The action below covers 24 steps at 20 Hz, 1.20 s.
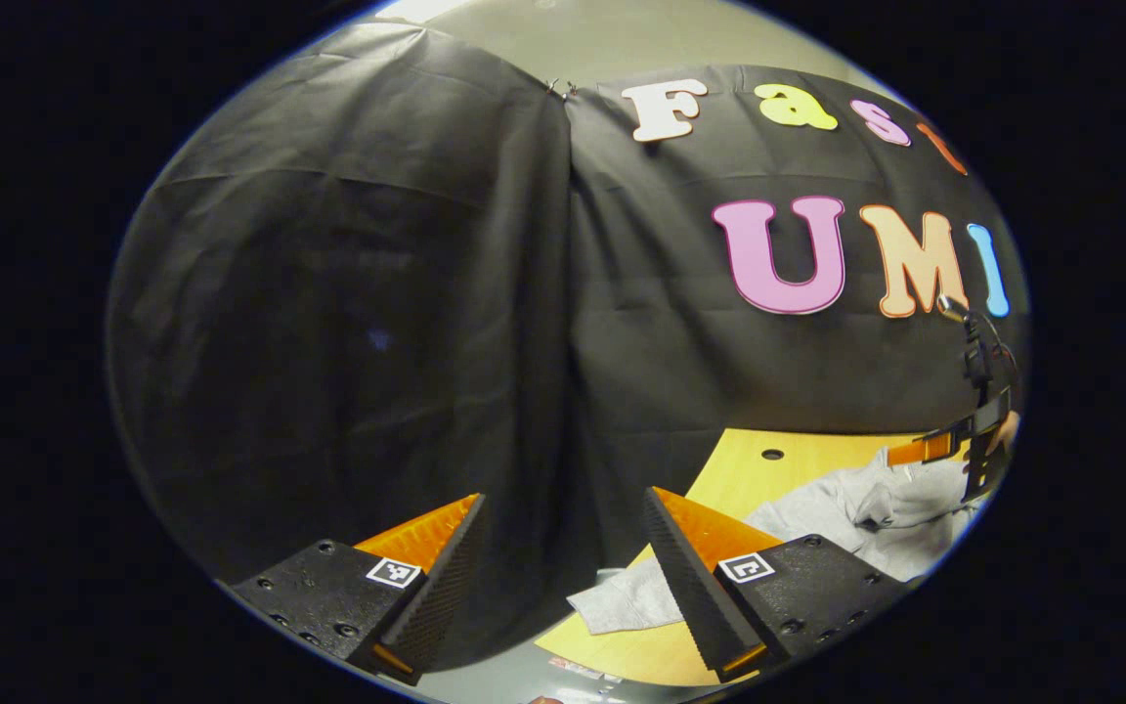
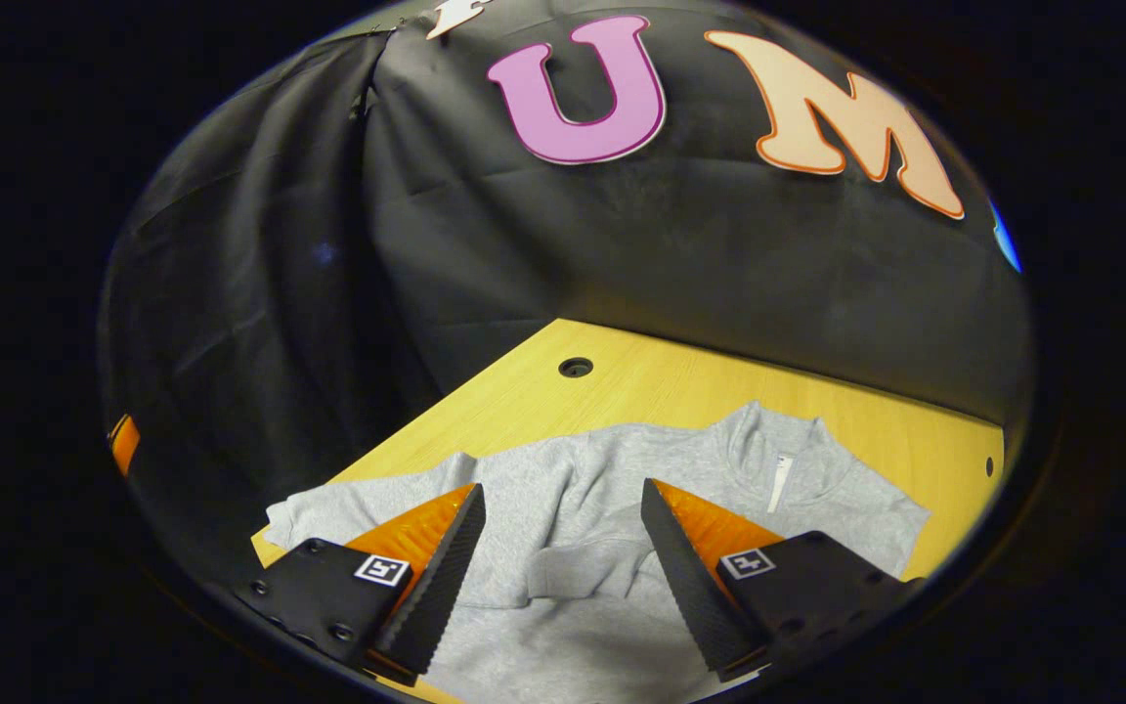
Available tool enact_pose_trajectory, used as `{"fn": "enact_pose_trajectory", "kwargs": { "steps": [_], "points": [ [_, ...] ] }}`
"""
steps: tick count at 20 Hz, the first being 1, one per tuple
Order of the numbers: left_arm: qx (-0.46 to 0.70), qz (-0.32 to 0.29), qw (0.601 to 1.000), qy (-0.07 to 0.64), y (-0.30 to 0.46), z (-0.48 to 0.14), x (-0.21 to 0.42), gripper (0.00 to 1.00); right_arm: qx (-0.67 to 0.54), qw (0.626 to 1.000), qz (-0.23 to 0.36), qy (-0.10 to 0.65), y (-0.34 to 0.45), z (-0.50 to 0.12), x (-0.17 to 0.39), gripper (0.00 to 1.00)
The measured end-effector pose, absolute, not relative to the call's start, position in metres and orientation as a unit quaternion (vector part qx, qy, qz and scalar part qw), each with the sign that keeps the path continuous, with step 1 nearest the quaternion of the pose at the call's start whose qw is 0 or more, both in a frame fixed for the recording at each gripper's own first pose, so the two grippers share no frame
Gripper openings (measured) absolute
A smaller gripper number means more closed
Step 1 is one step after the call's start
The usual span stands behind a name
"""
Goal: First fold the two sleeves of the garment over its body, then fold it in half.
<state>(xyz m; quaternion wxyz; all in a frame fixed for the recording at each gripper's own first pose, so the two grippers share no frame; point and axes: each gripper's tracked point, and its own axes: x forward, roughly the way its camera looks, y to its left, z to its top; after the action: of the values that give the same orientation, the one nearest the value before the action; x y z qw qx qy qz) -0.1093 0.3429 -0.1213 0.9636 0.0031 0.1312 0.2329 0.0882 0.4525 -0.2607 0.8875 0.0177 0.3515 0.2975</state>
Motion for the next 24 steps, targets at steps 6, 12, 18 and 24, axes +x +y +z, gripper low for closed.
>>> {"fn": "enact_pose_trajectory", "kwargs": {
  "steps": [6,12,18,24],
  "points": [
    [-0.053,0.215,0.953,0.208,0.343,-0.195,-0.095,0.95,0.034,0.899,0.256,0.353,0.406,-0.247,0.082,0.99],
    [-0.079,0.206,0.931,0.289,0.338,-0.271,-0.085,0.95,0.048,0.915,0.208,0.343,0.358,-0.227,0.081,0.99],
    [-0.127,0.206,0.896,0.373,0.329,-0.338,-0.083,0.95,0.052,0.917,0.180,0.351,0.328,-0.228,0.067,0.99],
    [-0.152,0.204,0.872,0.419,0.331,-0.366,-0.084,0.92,0.063,0.912,0.174,0.366,0.315,-0.231,0.055,0.99]
  ]
}}
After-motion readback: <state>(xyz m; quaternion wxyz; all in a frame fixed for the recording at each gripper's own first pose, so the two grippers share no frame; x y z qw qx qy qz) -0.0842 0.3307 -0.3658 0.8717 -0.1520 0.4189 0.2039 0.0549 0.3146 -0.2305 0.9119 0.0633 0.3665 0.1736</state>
